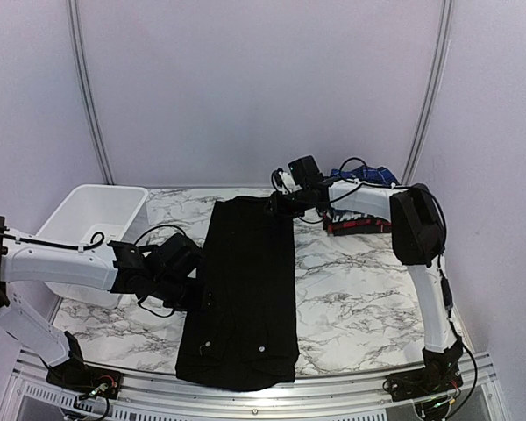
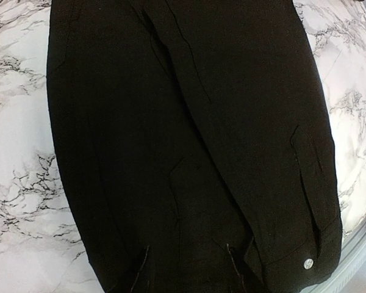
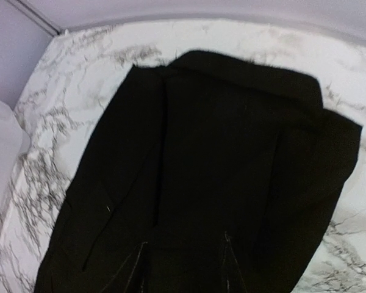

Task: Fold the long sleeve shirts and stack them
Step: Fold the 1/3-folded shirt at the center of the board.

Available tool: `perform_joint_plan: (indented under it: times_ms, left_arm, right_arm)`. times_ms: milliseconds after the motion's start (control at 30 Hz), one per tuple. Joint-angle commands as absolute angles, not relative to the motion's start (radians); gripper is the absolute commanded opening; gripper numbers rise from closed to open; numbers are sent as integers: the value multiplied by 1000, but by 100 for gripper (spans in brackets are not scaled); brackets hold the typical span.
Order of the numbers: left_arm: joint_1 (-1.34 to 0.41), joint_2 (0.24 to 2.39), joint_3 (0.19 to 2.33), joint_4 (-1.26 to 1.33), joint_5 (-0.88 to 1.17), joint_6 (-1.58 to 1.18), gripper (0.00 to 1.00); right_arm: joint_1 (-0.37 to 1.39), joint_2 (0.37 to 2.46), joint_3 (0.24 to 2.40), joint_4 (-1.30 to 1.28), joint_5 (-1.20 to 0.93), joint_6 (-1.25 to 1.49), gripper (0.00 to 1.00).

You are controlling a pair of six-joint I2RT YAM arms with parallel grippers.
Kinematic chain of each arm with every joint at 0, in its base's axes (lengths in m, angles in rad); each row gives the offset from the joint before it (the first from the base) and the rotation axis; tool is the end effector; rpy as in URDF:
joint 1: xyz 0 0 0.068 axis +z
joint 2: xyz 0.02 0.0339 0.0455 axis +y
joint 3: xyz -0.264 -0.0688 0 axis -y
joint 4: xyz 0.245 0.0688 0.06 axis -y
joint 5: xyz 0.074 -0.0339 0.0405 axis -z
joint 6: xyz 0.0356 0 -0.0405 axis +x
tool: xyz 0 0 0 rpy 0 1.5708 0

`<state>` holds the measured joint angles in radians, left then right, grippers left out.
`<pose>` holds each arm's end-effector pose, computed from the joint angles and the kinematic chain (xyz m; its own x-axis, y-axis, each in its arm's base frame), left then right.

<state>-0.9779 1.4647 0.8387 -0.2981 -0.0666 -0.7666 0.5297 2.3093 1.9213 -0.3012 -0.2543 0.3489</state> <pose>0.1650 -0.2406 0.1937 -0.8797 0.0669 -0.4708 0.2705 0.8847 -0.3797 0.4536 0.2760 0.2026 -0.7402 -0.0500 -0.6706 -0.4294 0.8025 0.4142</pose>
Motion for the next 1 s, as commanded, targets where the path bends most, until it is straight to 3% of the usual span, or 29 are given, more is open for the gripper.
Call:
perform_joint_plan:
  times_ms: [0, 167, 333, 667, 833, 967]
  left_arm:
    - [-974, 1463, 839, -282, -57, -768, 40]
    - [-973, 1472, 841, -281, -58, -769, 40]
    - [-973, 1473, 836, -281, -68, -780, 40]
    - [-957, 1459, 839, -272, -107, -811, 41]
    - [-958, 1407, 804, -270, -107, -824, 42]
    - [-958, 1362, 757, -270, -106, -825, 43]
  right_arm:
    - [537, 2382, 1924, -329, -202, 389, 32]
    - [525, 2514, 2066, -380, -171, 385, 28]
    - [486, 2680, 2256, -417, -189, 376, 29]
    - [427, 2726, 2386, -344, -394, 395, 62]
    - [463, 2520, 2231, -343, -387, 364, 76]
    - [499, 2284, 1924, -278, -361, 387, 76]
